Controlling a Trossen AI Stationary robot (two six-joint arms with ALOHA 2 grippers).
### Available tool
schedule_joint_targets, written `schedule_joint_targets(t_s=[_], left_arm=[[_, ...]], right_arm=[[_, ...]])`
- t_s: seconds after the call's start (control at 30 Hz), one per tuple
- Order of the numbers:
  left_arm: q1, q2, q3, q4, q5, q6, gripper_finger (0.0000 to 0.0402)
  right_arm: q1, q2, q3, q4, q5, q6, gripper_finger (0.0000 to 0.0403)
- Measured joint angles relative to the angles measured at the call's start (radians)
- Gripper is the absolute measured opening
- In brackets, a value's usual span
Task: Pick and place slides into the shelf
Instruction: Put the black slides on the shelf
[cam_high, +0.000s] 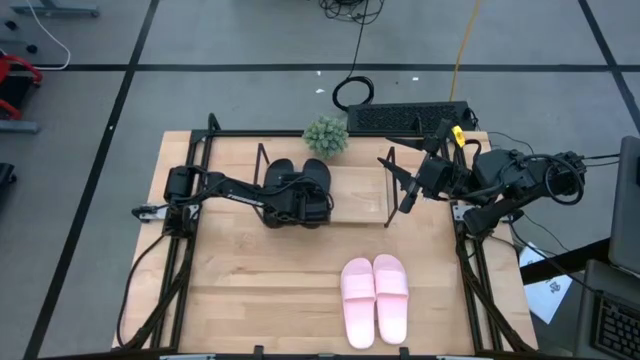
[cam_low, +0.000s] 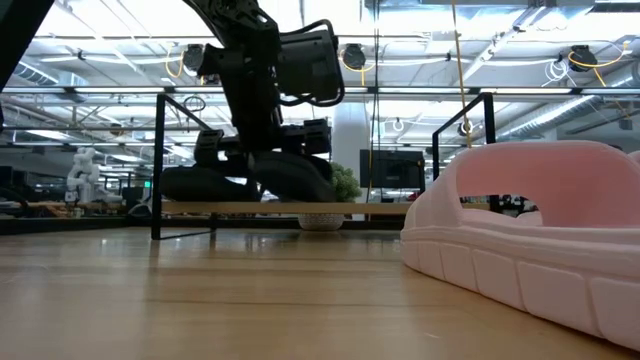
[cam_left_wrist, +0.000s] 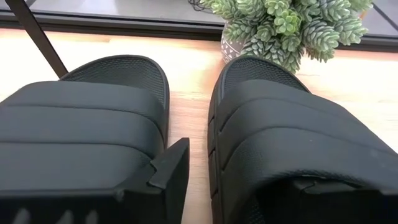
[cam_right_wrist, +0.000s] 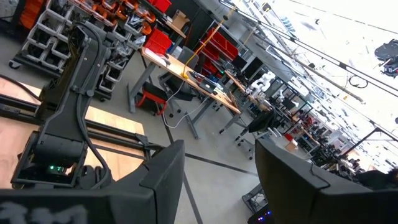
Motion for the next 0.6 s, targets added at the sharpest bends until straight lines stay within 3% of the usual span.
schedule_joint_targets(t_s=[0.6], left_arm=[[-0.004,-0.008,0.000,0.026,0.005,0.019,0.0166]], right_arm=[[0.000,0.000,0.000,0.000,0.000,0.000,0.0187]])
